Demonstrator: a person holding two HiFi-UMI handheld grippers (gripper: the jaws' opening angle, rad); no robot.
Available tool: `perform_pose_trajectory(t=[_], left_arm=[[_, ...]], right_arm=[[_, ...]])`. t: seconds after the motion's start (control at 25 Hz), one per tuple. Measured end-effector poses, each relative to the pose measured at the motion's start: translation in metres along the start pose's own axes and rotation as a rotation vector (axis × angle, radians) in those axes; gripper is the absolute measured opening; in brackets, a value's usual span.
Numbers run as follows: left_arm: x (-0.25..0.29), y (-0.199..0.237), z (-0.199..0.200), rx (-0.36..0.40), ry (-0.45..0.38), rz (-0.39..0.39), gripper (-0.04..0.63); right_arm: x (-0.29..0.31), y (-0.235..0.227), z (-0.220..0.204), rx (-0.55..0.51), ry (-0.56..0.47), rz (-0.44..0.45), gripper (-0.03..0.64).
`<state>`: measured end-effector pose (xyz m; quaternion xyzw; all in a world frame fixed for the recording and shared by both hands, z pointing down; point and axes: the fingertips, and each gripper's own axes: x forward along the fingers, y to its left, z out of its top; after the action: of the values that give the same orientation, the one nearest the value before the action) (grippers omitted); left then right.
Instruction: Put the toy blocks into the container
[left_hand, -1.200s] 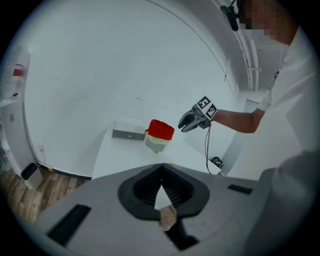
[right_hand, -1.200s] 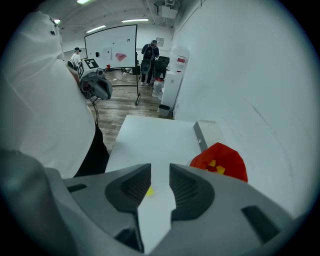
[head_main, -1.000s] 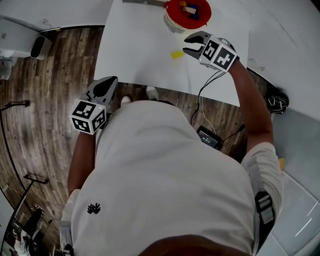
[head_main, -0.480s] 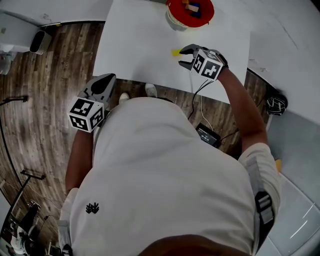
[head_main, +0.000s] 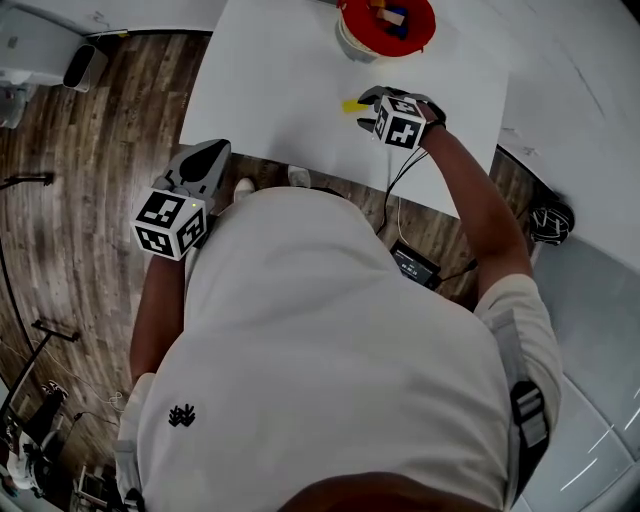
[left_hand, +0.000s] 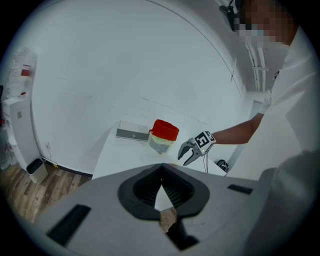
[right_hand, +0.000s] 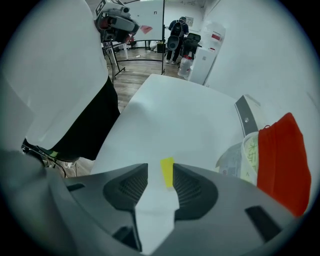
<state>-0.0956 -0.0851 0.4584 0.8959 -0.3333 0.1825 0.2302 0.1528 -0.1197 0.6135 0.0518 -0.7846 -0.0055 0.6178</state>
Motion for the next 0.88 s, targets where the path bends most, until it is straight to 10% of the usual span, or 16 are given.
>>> perform_pose_trajectory(t=[0.88], left_arm=[[0.006, -0.002, 0.0, -0.052, 0.015, 0.13, 0.008]], right_arm=[[0.062, -0.02, -0.014, -0.101, 0.032, 0.133, 0.14]])
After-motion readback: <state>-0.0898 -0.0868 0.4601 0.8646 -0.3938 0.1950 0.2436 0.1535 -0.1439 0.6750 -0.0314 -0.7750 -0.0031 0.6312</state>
